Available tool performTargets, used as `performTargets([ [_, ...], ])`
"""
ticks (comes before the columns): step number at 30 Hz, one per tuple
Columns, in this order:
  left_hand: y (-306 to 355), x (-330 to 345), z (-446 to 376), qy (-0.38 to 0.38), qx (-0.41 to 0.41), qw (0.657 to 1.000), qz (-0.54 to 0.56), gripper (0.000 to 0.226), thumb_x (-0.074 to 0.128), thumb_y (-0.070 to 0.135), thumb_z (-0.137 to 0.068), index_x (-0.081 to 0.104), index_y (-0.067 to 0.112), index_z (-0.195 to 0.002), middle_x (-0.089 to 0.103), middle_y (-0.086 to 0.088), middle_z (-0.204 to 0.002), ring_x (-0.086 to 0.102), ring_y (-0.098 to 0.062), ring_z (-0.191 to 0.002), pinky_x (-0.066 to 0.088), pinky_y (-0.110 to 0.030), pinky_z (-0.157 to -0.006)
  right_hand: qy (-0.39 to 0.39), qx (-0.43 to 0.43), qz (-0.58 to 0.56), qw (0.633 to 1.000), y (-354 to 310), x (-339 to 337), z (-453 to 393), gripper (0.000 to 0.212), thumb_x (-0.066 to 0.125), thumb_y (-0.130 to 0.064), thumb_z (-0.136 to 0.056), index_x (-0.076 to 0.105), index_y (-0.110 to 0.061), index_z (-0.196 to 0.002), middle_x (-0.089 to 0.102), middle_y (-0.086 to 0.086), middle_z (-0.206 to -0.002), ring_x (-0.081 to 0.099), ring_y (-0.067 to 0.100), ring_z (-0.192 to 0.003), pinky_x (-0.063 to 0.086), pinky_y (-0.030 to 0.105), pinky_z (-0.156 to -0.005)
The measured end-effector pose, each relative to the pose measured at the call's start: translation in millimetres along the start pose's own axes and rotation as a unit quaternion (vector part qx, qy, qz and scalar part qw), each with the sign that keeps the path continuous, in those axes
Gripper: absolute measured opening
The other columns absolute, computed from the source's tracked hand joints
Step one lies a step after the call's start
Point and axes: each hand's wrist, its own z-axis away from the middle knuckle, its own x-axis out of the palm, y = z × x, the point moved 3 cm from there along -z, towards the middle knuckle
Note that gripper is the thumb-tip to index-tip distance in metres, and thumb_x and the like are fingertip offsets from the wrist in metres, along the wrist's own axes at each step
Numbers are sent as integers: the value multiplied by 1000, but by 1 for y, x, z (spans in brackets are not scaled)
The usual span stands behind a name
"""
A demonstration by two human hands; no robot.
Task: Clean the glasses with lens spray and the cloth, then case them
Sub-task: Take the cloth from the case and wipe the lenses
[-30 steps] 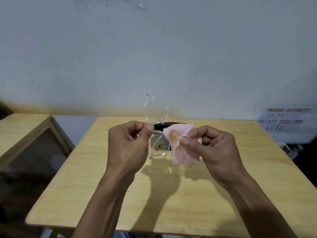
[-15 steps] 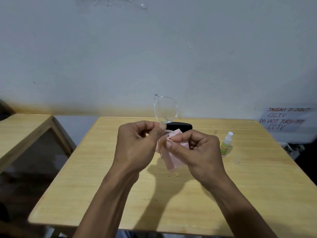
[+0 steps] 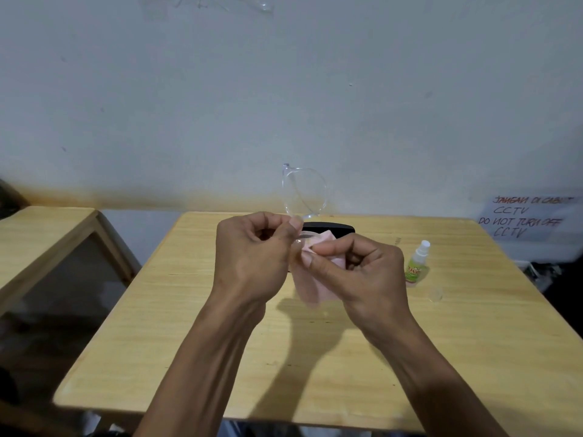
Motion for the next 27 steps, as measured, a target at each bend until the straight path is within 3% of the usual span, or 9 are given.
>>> performTargets([
  [7,0,0,-2,-4,1,1000,-25,22,74,10,-84,66,7,-64,61,-4,-60,53,-8,-53,46,-11,-49,21,-6,2,1000,2,-7,1,12,88,-13,-66,77,-16,-71,77,4,-69,69,12,-62,55,24,-62],
  [11,0,7,3,-17,-2,1000,-10,21,72,8,-86,68,4,-66,64,-3,-54,57,-9,-50,49,-15,-51,27,-24,-13,999,-2,-2,-5,13,86,-4,-70,76,-13,-74,78,-3,-72,72,8,-66,54,19,-67],
  [15,-2,4,0,2,-8,1000,-6,21,73,9,-84,67,8,-64,64,-4,-59,57,-8,-53,50,-15,-52,6,-26,-8,1000,3,1,0,11,85,-2,-72,77,-8,-78,80,3,-77,76,13,-74,57,22,-70],
  [18,-2,-2,-5,14,-9,1000,-16,23,75,11,-83,66,10,-61,64,-4,-63,56,-9,-58,47,-11,-52,-10,-13,2,1000,7,-1,5,11,85,-10,-71,79,-12,-79,80,4,-77,76,15,-73,58,28,-69],
  [22,-1,-3,-3,2,-10,1000,-20,22,74,10,-84,67,7,-63,63,-6,-65,55,-11,-60,47,-10,-52,4,-33,-11,999,2,-3,4,9,83,-15,-71,79,-21,-77,79,-2,-74,75,10,-69,56,22,-65],
  [27,-1,1,-1,9,-12,1000,-12,25,74,8,-84,66,9,-61,62,-5,-60,54,-7,-51,47,-11,-47,-25,-77,-15,997,0,3,4,15,78,2,-75,77,-5,-89,80,-7,-80,76,5,-74,56,15,-69],
])
